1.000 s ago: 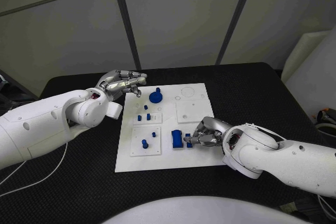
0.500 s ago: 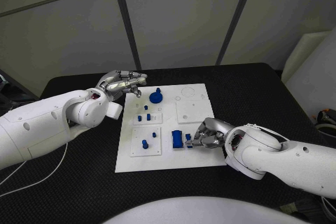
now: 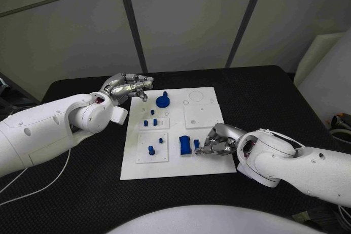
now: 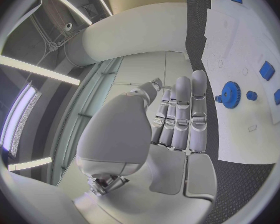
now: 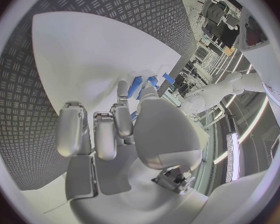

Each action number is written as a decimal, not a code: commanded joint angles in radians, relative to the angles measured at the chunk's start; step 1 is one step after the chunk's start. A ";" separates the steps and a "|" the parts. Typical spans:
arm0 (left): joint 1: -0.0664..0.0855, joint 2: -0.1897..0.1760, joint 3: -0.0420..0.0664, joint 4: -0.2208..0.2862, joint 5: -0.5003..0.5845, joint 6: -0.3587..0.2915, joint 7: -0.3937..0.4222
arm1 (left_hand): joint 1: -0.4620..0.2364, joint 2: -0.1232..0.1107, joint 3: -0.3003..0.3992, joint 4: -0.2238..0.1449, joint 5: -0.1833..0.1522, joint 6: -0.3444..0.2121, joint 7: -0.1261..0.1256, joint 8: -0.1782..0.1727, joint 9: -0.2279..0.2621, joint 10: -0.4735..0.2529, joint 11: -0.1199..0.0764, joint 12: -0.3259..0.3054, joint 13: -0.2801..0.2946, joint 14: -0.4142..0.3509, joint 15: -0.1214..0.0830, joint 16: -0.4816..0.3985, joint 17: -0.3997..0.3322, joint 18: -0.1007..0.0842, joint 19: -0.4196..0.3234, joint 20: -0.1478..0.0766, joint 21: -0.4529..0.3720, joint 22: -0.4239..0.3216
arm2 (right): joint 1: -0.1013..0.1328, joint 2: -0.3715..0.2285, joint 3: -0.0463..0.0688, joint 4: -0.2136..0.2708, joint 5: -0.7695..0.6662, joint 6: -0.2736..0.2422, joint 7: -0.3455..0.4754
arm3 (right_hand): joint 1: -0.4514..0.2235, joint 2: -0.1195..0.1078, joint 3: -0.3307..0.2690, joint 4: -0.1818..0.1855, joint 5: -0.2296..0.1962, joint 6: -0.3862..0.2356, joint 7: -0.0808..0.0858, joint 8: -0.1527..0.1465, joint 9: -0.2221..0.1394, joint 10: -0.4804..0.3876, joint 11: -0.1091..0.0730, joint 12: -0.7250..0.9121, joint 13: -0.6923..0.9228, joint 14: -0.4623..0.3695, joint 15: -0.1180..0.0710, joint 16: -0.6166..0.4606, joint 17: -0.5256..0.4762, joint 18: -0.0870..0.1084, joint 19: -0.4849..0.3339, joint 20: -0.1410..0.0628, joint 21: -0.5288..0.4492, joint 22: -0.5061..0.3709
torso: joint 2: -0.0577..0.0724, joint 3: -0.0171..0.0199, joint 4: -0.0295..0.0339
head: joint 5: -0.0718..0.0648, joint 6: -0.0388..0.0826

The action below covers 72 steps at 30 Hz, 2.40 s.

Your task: Assemble the parts on the task board

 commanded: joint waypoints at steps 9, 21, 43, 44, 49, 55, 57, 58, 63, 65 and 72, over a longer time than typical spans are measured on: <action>0.001 0.001 0.001 0.001 -0.002 0.014 -0.001 | -0.002 0.007 -0.003 0.002 0.006 -0.005 -0.002 0.006 -0.002 -0.005 -0.001 0.006 -0.002 -0.007 0.002 -0.003 -0.002 -0.018 0.004 0.002 -0.004 -0.002 | 0.001 0.017 0.000 -0.022 -0.027 0.032 0.025 | 0.065 0.019 -0.001 -0.028 0.004 -0.014 -0.004 0.011 0.009 0.004 0.000 0.000 0.040 0.090 -0.004 0.006 0.176 -0.007 0.001 -0.003 0.001 0.064 | 0.000 0.0008 0.0015 | 0.001 -0.004; 0.001 0.003 0.001 -0.001 -0.002 0.014 -0.001 | -0.002 0.007 -0.003 0.002 0.006 -0.005 -0.002 0.006 -0.002 -0.005 -0.001 0.006 -0.002 -0.007 0.002 -0.003 -0.002 -0.018 0.004 0.002 -0.004 -0.002 | 0.000 0.029 0.000 -0.029 -0.057 0.022 0.030 | 0.111 0.029 0.000 -0.049 0.023 -0.018 -0.005 0.016 0.014 0.004 -0.002 -0.001 0.042 0.090 -0.006 0.007 0.177 -0.007 0.001 -0.005 0.001 0.065 | 0.000 0.0006 -0.0021 | 0.002 -0.006; -0.007 0.005 0.000 -0.006 -0.002 0.009 0.006 | -0.008 0.007 -0.008 0.008 0.005 -0.008 -0.001 0.007 -0.002 -0.008 0.000 0.008 -0.004 -0.010 0.004 -0.003 -0.005 -0.018 0.003 0.004 -0.008 -0.005 | 0.028 -0.028 0.001 -0.056 0.295 -0.147 0.361 | 0.072 0.016 -0.076 -0.006 0.039 -0.156 0.056 -0.071 -0.021 -0.139 0.051 -0.301 -0.156 0.043 0.035 -0.125 -0.026 0.044 -0.146 0.031 -0.210 -0.141 | -0.017 -0.0036 -0.0087 | -0.002 0.013; -0.007 0.005 0.000 -0.007 -0.002 0.009 0.008 | -0.011 0.006 -0.011 0.011 0.005 -0.009 -0.001 0.007 -0.002 -0.009 0.000 0.008 -0.005 -0.016 0.005 -0.007 -0.007 -0.018 -0.001 0.005 -0.011 -0.007 | 0.035 -0.026 0.001 -0.074 0.344 -0.156 0.401 | 0.083 0.021 -0.075 -0.009 0.036 -0.161 0.059 -0.076 -0.024 -0.159 0.054 -0.343 -0.185 0.036 0.038 -0.145 -0.053 0.050 -0.163 0.033 -0.237 -0.166 | -0.020 -0.0048 -0.0095 | -0.003 0.015; -0.012 0.005 0.000 -0.011 0.008 -0.006 0.027 | -0.028 0.002 -0.034 0.033 0.004 -0.017 0.004 0.011 -0.001 -0.025 0.009 0.003 -0.015 -0.086 0.018 -0.066 -0.042 -0.020 -0.056 0.017 -0.065 -0.041 | 0.065 0.001 0.001 -0.171 0.601 -0.178 0.593 | 0.179 0.054 -0.053 -0.043 0.047 -0.183 0.078 -0.102 -0.041 -0.325 0.071 -0.641 -0.403 -0.073 0.052 -0.427 -0.387 0.118 -0.385 0.047 -0.580 -0.481 | -0.036 -0.0103 -0.0162 | 0.000 0.022; -0.021 0.011 0.000 -0.028 0.061 -0.055 0.077 | -0.028 0.008 -0.076 0.065 -0.006 -0.021 0.007 0.020 -0.002 -0.015 0.024 -0.046 -0.058 -0.206 0.055 -0.302 -0.164 -0.024 -0.213 0.055 -0.228 -0.157 | 0.083 0.072 0.002 -0.331 0.854 -0.151 0.774 | 0.272 0.080 -0.050 -0.049 0.029 -0.191 0.116 -0.140 -0.084 -0.413 0.116 -0.901 -0.673 -0.258 0.105 -0.894 -0.749 0.115 -0.484 0.093 -0.803 -0.634 | -0.059 -0.0157 -0.0279 | 0.007 0.037; -0.024 0.017 0.000 -0.040 0.086 -0.075 0.098 | -0.019 0.011 -0.087 0.074 -0.007 -0.023 0.004 0.016 -0.002 0.007 0.026 -0.085 -0.082 -0.212 0.068 -0.407 -0.210 -0.023 -0.259 0.075 -0.292 -0.214 | 0.085 0.103 0.002 -0.392 0.899 -0.133 0.816 | 0.294 0.086 -0.052 -0.047 0.017 -0.191 0.127 -0.160 -0.109 -0.398 0.128 -0.970 -0.774 -0.287 0.119 -0.998 -0.803 0.115 -0.510 0.114 -0.877 -0.687 | -0.072 -0.0187 -0.0358 | 0.014 0.047; -0.026 0.021 0.000 -0.047 0.098 -0.084 0.108 | -0.014 0.011 -0.091 0.077 -0.007 -0.023 0.003 0.013 -0.002 0.018 0.028 -0.106 -0.093 -0.206 0.074 -0.453 -0.228 -0.021 -0.278 0.085 -0.322 -0.242 | 0.086 0.118 0.002 -0.420 0.914 -0.125 0.832 | 0.300 0.091 -0.051 -0.045 0.011 -0.191 0.128 -0.168 -0.118 -0.397 0.134 -0.991 -0.806 -0.323 0.130 -1.048 -0.828 0.111 -0.529 0.124 -0.907 -0.707 | -0.075 -0.0194 -0.0372 | 0.015 0.053; -0.035 0.049 0.000 -0.098 0.160 -0.143 0.171 | 0.006 0.019 -0.113 0.099 -0.006 -0.018 -0.007 -0.015 -0.003 0.068 0.044 -0.235 -0.098 -0.199 0.103 -0.667 -0.298 -0.016 -0.361 0.129 -0.453 -0.385 | 0.088 0.211 0.003 -0.589 0.992 -0.083 0.910 | 0.326 0.099 -0.053 -0.050 -0.001 -0.183 0.137 -0.216 -0.171 -0.377 0.160 -1.083 -0.979 -0.403 0.179 -1.258 -0.960 0.113 -0.590 0.173 -1.058 -0.815 | -0.096 -0.0230 -0.0488 | 0.036 0.075; -0.039 0.064 0.000 -0.122 0.179 -0.165 0.192 | 0.007 0.021 -0.123 0.104 -0.006 -0.025 -0.019 -0.029 -0.004 0.065 0.059 -0.272 -0.098 -0.218 0.119 -0.720 -0.316 -0.018 -0.393 0.142 -0.485 -0.420 | 0.088 0.244 0.003 -0.644 1.014 -0.070 0.931 | 0.323 0.107 -0.052 -0.058 0.000 -0.176 0.142 -0.228 -0.201 -0.363 0.161 -1.113 -1.056 -0.394 0.189 -1.325 -1.016 0.121 -0.580 0.192 -1.113 -0.863 | -0.100 -0.0230 -0.0496 | 0.042 0.087; -0.070 0.119 0.001 -0.215 0.228 -0.230 0.255 | 0.015 0.037 -0.166 0.106 -0.005 -0.038 -0.038 -0.079 -0.004 0.029 0.072 -0.386 -0.099 -0.256 0.136 -0.852 -0.359 -0.021 -0.472 0.165 -0.520 -0.517 | 0.089 0.349 0.005 -0.791 1.052 -0.018 0.982 | 0.292 0.112 -0.048 -0.105 -0.004 -0.182 0.146 -0.230 -0.280 -0.350 0.174 -1.168 -1.203 -0.362 0.203 -1.439 -1.137 0.124 -0.532 0.208 -1.231 -0.978 | -0.107 -0.0168 -0.0546 | 0.055 0.118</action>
